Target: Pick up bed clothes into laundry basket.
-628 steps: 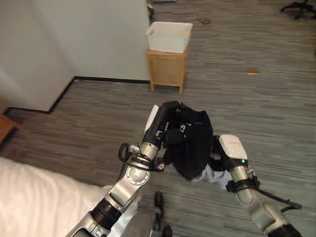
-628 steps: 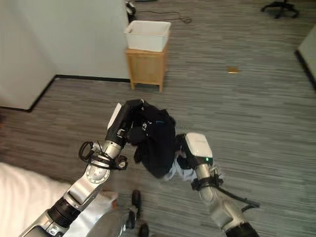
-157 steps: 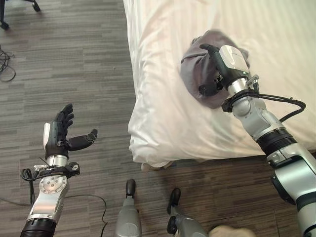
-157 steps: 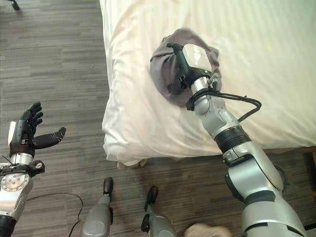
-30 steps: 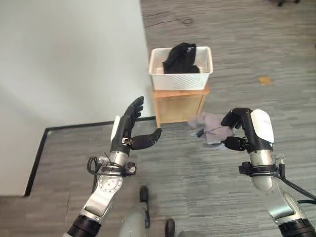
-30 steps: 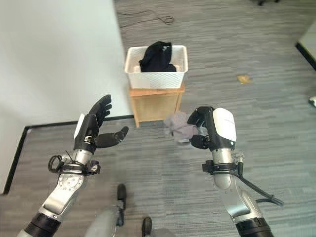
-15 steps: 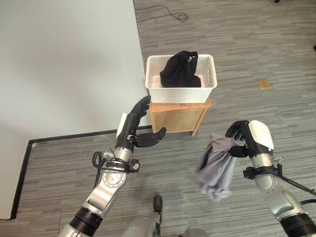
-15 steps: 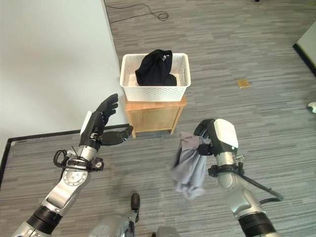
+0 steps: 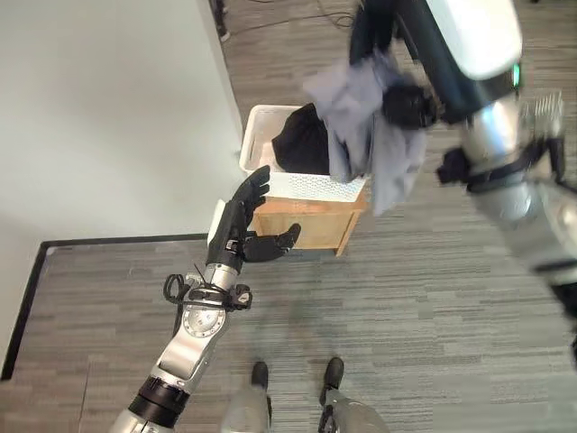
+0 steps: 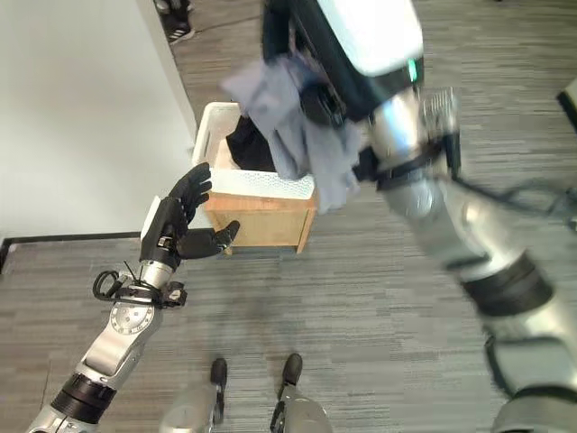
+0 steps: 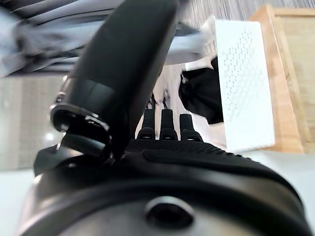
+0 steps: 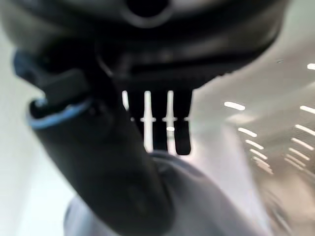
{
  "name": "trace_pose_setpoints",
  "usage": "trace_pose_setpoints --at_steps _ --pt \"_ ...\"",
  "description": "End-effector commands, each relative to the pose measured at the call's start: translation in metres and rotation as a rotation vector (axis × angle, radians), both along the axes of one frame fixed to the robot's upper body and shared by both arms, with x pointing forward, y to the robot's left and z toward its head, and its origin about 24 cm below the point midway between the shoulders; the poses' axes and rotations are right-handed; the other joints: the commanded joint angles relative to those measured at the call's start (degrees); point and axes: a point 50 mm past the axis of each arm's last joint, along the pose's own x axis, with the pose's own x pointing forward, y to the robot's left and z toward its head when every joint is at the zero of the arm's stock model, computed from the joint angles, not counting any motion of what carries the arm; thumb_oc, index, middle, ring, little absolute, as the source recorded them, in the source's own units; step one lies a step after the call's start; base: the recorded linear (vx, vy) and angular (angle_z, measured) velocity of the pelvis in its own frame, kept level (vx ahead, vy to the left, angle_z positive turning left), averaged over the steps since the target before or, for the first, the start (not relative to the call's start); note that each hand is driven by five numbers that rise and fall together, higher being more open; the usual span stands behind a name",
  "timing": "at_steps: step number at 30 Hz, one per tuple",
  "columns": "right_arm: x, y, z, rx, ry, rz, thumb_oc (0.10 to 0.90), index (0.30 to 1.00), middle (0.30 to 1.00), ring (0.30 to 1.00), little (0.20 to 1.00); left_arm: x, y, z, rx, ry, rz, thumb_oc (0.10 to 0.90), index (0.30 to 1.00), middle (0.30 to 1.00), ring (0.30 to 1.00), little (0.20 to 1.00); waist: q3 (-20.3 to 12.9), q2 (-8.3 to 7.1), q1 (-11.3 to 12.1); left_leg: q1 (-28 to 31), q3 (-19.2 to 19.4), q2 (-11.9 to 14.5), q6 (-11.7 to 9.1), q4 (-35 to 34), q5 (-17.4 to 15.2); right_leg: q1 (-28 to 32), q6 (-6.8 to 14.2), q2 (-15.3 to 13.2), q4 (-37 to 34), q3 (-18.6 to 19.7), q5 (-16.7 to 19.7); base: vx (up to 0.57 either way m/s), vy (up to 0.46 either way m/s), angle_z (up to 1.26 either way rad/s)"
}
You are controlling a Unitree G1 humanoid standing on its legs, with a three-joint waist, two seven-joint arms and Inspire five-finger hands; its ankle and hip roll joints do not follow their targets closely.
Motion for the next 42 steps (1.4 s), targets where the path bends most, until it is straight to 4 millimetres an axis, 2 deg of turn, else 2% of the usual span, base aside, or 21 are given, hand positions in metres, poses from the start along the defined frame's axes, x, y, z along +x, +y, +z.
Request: trace_pose_setpoints --at_steps 1,3,4,6,7,8,9,12,16,18,21,29,38,42 --pt "-0.016 -0.004 0.05 0.084 -0.177 0.016 0.4 0.3 0.3 0.3 0.3 -0.004 -0.001 0.035 -0.071 -0.188 -0.043 0.8 0.9 0.9 0.9 0.9 -8.1 -1.4 0.0 2.5 5.2 5.9 -0.6 -8.7 0.3 4.0 8.0 -3.0 0.2 -1.7 -7.3 0.13 0.068 0.27" --pt "-0.016 -0.003 0.05 0.081 -0.177 0.018 0.4 0.3 0.3 0.3 0.3 -0.004 -0.001 0.036 -0.074 -0.188 -0.042 0.8 0.9 0.9 0.9 0.9 -8.1 -1.33 0.0 3.1 5.4 5.8 -0.6 -9.6 0.7 4.1 8.1 -3.1 0.2 -1.6 -7.3 0.15 0.085 0.22" --pt "-0.012 -0.012 0.061 0.094 -0.199 -0.039 0.4 0.3 0.3 0.3 0.3 -0.004 -0.001 0.031 -0.069 -0.172 -0.034 0.8 0.9 0.9 0.9 0.9 -9.1 -0.34 0.1 3.0 6.6 7.0 -1.4 -17.1 3.6 4.6 9.1 -2.9 0.2 -2.0 -8.1 0.24 0.184 0.25" --pt "-0.013 -0.018 0.076 0.077 -0.241 -0.112 0.4 0.3 0.3 0.3 0.3 -0.002 -0.001 0.028 -0.065 -0.159 -0.031 0.8 0.9 0.9 0.9 0.9 -9.5 1.12 0.3 1.6 7.5 9.2 -3.0 -25.1 9.3 6.3 9.9 -3.2 0.2 -2.4 -9.8 0.28 0.236 0.15" --pt "-0.013 -0.017 0.077 0.074 -0.243 -0.112 0.4 0.3 0.3 0.3 0.3 -0.001 -0.002 0.029 -0.068 -0.161 -0.031 0.8 0.9 0.9 0.9 0.9 -9.4 1.29 0.3 1.6 7.5 9.2 -3.0 -25.1 9.4 6.3 9.9 -3.2 0.2 -2.5 -9.9 0.2 0.166 -0.03" --pt "-0.011 -0.018 0.077 0.06 -0.233 -0.137 0.4 0.3 0.3 0.3 0.3 -0.001 -0.001 0.029 -0.068 -0.159 -0.028 0.8 0.9 0.9 0.9 0.9 -10.0 2.22 -0.3 2.3 8.2 9.9 -3.0 -26.1 8.4 6.8 10.3 -3.1 0.2 -2.7 -10.4 0.17 0.121 -0.11" --pt "-0.011 -0.023 0.078 0.082 -0.233 -0.14 0.4 0.3 0.3 0.3 0.3 -0.002 -0.001 0.026 -0.077 -0.15 -0.023 0.8 0.9 0.9 0.9 0.9 -10.5 3.3 -1.0 2.5 8.6 9.8 -2.9 -26.4 8.9 7.6 10.6 -3.1 0.2 -2.6 -11.0 0.23 0.151 -0.16" --pt "-0.014 -0.033 0.072 0.118 -0.239 -0.154 0.4 0.3 0.3 0.3 0.3 -0.002 -0.001 0.025 -0.054 -0.144 -0.024 0.8 0.9 0.9 0.9 0.9 -12.0 3.1 -1.8 3.6 9.0 8.1 -2.4 -26.4 8.1 8.5 10.6 -4.4 0.2 -2.3 -10.3 0.21 0.12 0.07" --pt "-0.012 -0.041 0.066 0.156 -0.222 -0.159 0.4 0.3 0.3 0.3 0.3 -0.003 0.003 0.025 -0.021 -0.15 -0.018 0.8 0.9 0.9 0.9 0.9 -12.8 2.61 -2.1 6.0 9.4 6.1 -1.5 -26.4 6.1 8.7 12.0 -7.1 0.3 -1.9 -8.9 0.13 0.101 0.13" --pt "-0.011 -0.044 0.065 0.17 -0.215 -0.168 0.4 0.3 0.3 0.3 0.3 -0.006 0.011 0.022 -0.016 -0.139 0.005 0.8 0.9 0.9 0.9 0.9 -13.3 1.89 -1.6 7.0 10.8 5.1 -0.6 -26.4 4.6 7.9 13.3 -8.9 0.5 -1.8 -7.5 0.09 0.098 0.04" --pt "-0.008 -0.044 0.066 0.182 -0.206 -0.173 0.4 0.3 0.3 0.3 0.3 -0.01 0.023 0.019 -0.005 -0.128 0.04 0.8 0.9 0.9 0.9 0.9 -12.9 1.37 -0.3 7.4 13.0 5.5 -0.6 -26.4 4.3 6.0 13.9 -9.8 1.6 -2.6 -5.5 0.02 0.017 -0.26" --pt "-0.001 -0.035 0.069 0.181 -0.161 -0.143 0.4 0.3 0.3 0.3 0.3 -0.018 0.034 0.013 -0.044 -0.107 0.089 0.8 0.9 0.9 0.9 0.9 -13.5 0.7 0.4 7.7 13.5 5.0 -0.3 -26.4 3.5 5.9 14.9 -10.9 0.2 -2.8 -4.7 0.01 0.003 -0.33" --pt "0.013 -0.058 0.075 0.25 -0.141 -0.266 0.4 0.3 0.3 0.3 0.3 -0.018 0.026 0.001 -0.043 -0.045 0.033 0.8 0.9 0.9 0.9 0.9 -13.9 0.6 0.8 6.7 12.6 4.5 -0.2 -26.4 3.4 5.8 15.2 -11.0 0.2 -3.8 -4.6 0.02 -0.005 0.04" --pt "0.017 -0.054 0.087 0.272 -0.149 -0.275 0.4 0.3 0.3 0.3 0.3 -0.018 0.027 -0.001 -0.043 -0.035 0.034 0.8 0.9 0.9 0.9 0.9 -13.9 0.68 1.0 6.0 12.5 4.2 -0.2 -26.4 3.5 5.2 15.4 -11.4 0.2 -4.0 -4.2 0.01 0.003 0.03"
